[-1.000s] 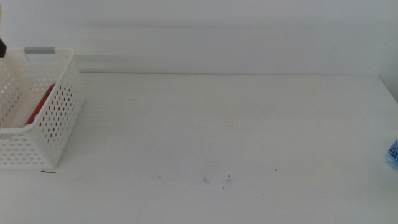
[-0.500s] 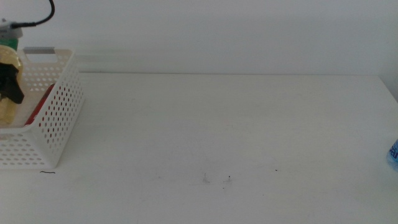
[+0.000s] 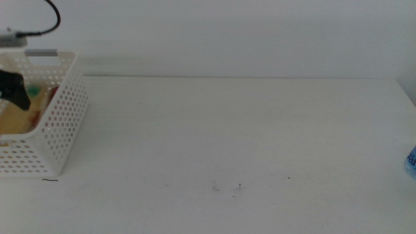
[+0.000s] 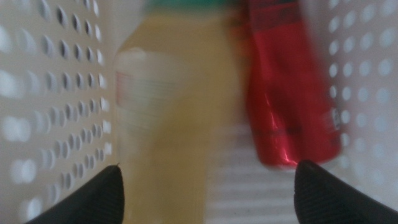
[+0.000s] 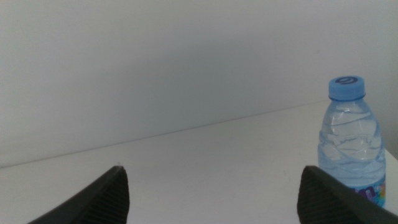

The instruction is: Use arms to grab the bottles and put them into the dustbin to the left of the table.

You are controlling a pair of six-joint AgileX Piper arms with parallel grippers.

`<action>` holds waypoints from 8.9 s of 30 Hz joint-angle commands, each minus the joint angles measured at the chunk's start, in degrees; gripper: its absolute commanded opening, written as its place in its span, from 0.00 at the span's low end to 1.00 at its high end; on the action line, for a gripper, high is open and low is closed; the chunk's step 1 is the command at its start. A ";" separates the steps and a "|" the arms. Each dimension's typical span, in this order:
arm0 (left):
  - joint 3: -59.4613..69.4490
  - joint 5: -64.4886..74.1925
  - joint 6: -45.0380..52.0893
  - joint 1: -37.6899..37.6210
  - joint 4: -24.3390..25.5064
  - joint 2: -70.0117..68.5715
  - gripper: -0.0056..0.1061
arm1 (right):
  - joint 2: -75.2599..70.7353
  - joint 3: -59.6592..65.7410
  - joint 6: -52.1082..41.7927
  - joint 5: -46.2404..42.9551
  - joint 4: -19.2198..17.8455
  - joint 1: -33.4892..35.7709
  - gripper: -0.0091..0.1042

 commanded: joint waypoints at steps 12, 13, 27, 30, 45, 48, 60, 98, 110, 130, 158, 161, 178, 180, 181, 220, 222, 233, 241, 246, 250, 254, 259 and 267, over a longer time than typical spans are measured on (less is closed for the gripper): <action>10.52 -6.29 -1.14 -11.51 -5.37 -28.89 0.89 | -0.30 0.18 -0.09 -0.49 -0.36 -0.46 0.86; 14.15 -8.99 -0.83 -12.75 -6.57 -32.49 0.89 | -0.30 0.18 -0.09 -0.49 -0.36 -0.46 0.86; 52.23 -23.42 4.41 -31.32 -17.51 -71.31 0.89 | -0.30 0.18 -0.09 -0.49 -0.36 -0.46 0.86; 55.02 -22.82 -6.32 -38.20 -7.63 -77.61 0.89 | -0.30 0.18 -0.09 -0.49 -0.36 -0.46 0.86; 55.42 -33.79 -16.68 -52.99 5.16 -81.98 0.89 | -0.30 0.18 -0.09 -0.49 -0.36 -0.46 0.86; 54.81 -34.27 -16.68 -50.64 5.16 -81.98 0.89 | -0.30 0.18 -0.09 -0.49 -0.36 -0.46 0.86; 53.76 -32.75 -16.40 -47.90 5.33 -81.98 0.89 | -0.30 0.18 -0.09 -0.49 -0.36 -0.46 0.86; 53.76 -33.56 -16.00 -47.90 7.92 -81.98 0.89 | 83.99 -3.57 -13.53 -67.79 4.26 -1.51 0.86; 53.76 -34.36 -16.01 -47.90 7.92 -81.98 0.89 | 84.67 -4.05 -14.25 -74.48 12.65 -2.94 0.86; 53.76 -34.36 -15.99 -47.90 7.92 -81.98 0.89 | 91.04 -10.96 -23.55 -64.74 22.34 -8.62 0.86; 53.76 -34.36 -15.99 -47.90 7.92 -81.98 0.89 | 105.91 -28.36 -27.46 -65.91 13.45 -6.06 0.07; 53.76 -34.36 -15.99 -47.90 7.92 -81.98 0.89 | 101.41 -34.84 -25.82 -56.07 11.99 1.24 0.07; 53.76 -34.36 -16.17 -47.90 7.92 -81.98 0.89 | 130.53 -88.49 -17.93 -30.14 -3.66 30.74 0.07; 53.76 -34.36 -16.06 -47.90 7.92 -81.98 0.89 | 132.05 -89.73 -17.93 -30.14 -3.66 31.58 0.07; 53.76 -34.36 -16.06 -47.90 7.92 -81.98 0.89 | 132.57 -89.83 -17.93 -30.28 -3.66 31.69 0.07; 53.76 -34.36 -14.71 -47.90 8.02 -81.98 0.89 | 77.83 -78.78 -10.49 35.59 -0.72 32.10 0.89; 53.76 -34.36 -14.71 -47.90 8.02 -81.98 0.89 | 77.83 -78.78 -10.49 35.62 -0.72 32.10 0.89; 59.48 -54.05 -15.20 -47.90 11.91 -80.54 0.89 | 77.83 -78.78 -10.49 35.62 -0.72 32.10 0.89; 83.83 -97.53 -25.84 -47.90 13.75 -64.14 0.89 | 77.83 -78.78 -10.49 35.62 -0.61 32.10 0.89; 85.03 -105.31 -29.72 -47.90 12.69 -51.42 0.89 | 77.83 -78.78 -10.49 35.62 -0.61 32.10 0.89; 84.93 -115.97 -29.46 -47.90 13.76 -42.30 0.89 | 77.83 -78.78 -10.49 35.62 -0.61 32.10 0.89; 82.74 -122.84 -28.93 -47.90 12.69 -34.29 0.89 | 77.83 -78.78 -10.49 35.62 -0.61 32.10 0.89; 78.39 -124.97 -29.43 -47.90 11.94 -24.98 0.89 | 77.83 -78.78 -10.49 35.62 -0.61 32.10 0.89; 64.05 -124.24 -26.61 -47.90 12.32 -9.55 0.89 | 77.83 -78.78 -10.49 35.62 -0.61 32.10 0.89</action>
